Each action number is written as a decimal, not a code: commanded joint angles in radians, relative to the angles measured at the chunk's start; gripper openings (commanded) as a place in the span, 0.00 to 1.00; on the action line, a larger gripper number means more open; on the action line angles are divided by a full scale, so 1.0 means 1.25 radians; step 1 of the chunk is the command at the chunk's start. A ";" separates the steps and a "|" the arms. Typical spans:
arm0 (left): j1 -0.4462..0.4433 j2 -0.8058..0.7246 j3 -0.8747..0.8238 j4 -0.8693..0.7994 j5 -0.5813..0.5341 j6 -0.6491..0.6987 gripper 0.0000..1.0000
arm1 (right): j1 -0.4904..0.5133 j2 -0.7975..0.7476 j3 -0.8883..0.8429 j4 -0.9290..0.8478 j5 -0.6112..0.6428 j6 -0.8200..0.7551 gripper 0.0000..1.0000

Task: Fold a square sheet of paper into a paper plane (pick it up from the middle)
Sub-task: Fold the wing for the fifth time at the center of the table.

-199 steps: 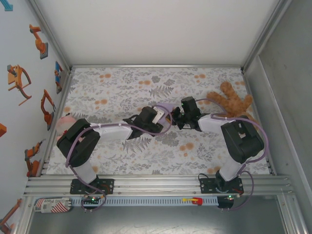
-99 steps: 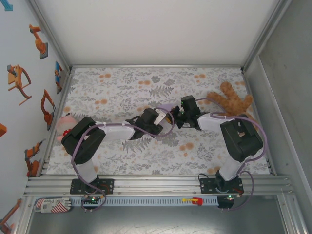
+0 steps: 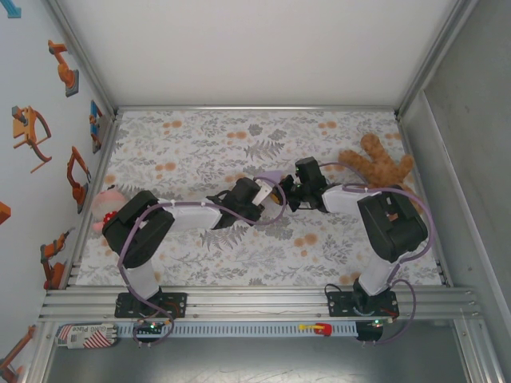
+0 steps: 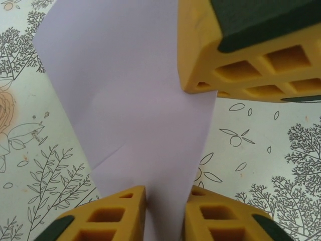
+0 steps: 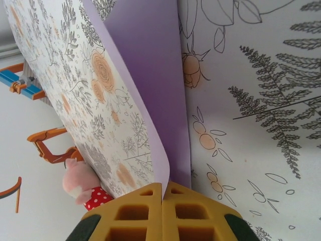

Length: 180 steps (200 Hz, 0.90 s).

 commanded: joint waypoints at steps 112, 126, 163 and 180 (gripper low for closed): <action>0.023 0.001 -0.037 0.027 0.119 -0.072 0.12 | -0.074 -0.119 0.051 -0.222 0.116 -0.237 0.62; 0.036 -0.004 -0.041 0.028 0.157 -0.092 0.11 | -0.074 -0.130 0.040 -0.222 0.128 -0.253 0.62; 0.074 -0.013 -0.046 0.036 0.268 -0.156 0.07 | -0.074 -0.160 0.009 -0.206 0.143 -0.298 0.61; 0.088 -0.019 -0.045 0.038 0.306 -0.187 0.07 | -0.074 -0.167 0.004 -0.202 0.139 -0.333 0.61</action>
